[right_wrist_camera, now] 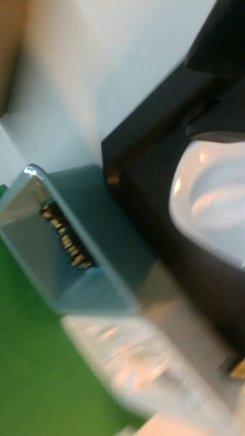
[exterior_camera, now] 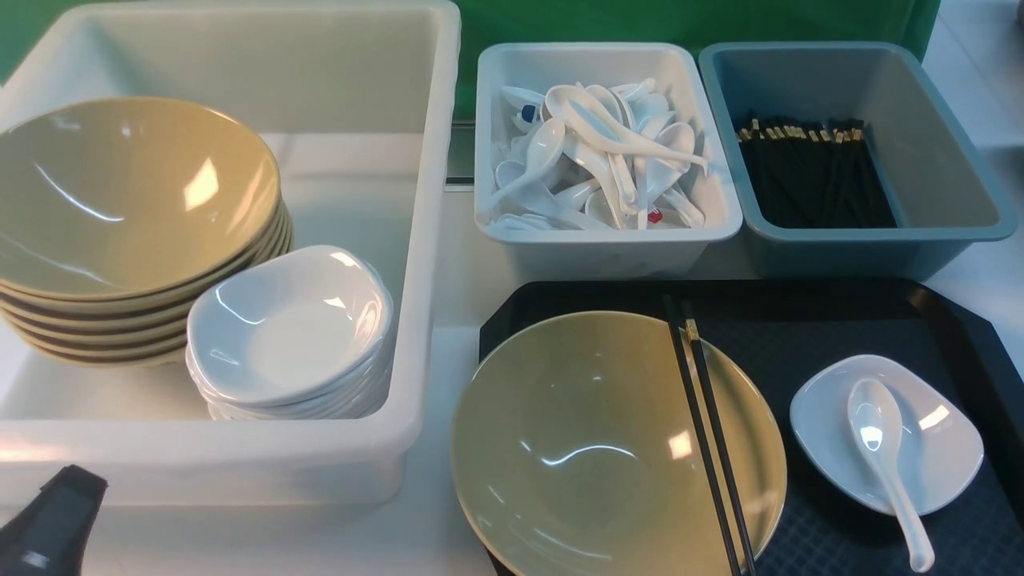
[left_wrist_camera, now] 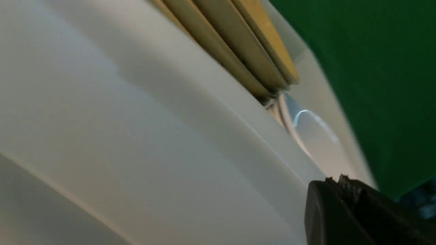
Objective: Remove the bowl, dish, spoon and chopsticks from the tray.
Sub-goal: Use the right arm to grab the chopsticks
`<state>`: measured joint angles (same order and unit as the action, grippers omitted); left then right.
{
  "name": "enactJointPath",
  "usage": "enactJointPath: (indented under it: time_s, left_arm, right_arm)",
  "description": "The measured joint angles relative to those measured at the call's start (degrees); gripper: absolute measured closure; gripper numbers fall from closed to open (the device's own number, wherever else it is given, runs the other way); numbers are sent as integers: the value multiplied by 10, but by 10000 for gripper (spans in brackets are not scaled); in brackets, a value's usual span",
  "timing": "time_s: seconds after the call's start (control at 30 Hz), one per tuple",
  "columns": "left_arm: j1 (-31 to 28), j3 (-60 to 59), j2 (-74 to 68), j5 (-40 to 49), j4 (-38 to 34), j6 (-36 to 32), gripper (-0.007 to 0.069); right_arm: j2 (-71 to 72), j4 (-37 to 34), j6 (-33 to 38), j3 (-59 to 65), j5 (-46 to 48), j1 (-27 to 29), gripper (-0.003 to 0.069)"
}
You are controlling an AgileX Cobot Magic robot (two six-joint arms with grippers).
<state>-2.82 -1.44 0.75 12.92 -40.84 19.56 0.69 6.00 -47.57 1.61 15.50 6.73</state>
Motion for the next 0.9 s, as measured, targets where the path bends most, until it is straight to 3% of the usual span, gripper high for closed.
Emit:
enactJointPath:
  time_s: [0.07, 0.17, 0.43, 0.5, 0.57, 0.67, 0.77, 0.83, 0.9]
  left_arm:
    - [0, 0, 0, -4, -67, 30, 636]
    - [0, 0, 0, -10, -105, 36, 636]
    - [0, 0, 0, -20, -162, 49, 636]
    - [0, 9, 0, -32, -165, 18, 636]
    - [0, 37, 0, -36, -145, -32, 636]
    - [0, 118, 0, -17, -78, -174, 636]
    - [0, 228, -42, 77, 31, -311, 636]
    - [0, 260, -68, 113, 67, -328, 636]
    - [0, 334, -140, 210, 149, -339, 636]
  right_arm:
    - [0, 0, -93, 0, -19, 0, 421]
    - [0, 0, -141, 0, -28, 0, 421]
    - [0, 0, -129, 0, -35, 0, 421]
    - [0, 0, -126, 0, -32, 0, 421]
    - [0, 0, -125, 0, -32, 0, 421]
    - [0, 0, -110, 0, -44, -4, 421]
    - [0, 0, -58, -2, -103, -22, 424]
    - [-5, 0, -46, -10, -95, -29, 431]
    - [-41, 0, 7, -53, -62, -55, 459]
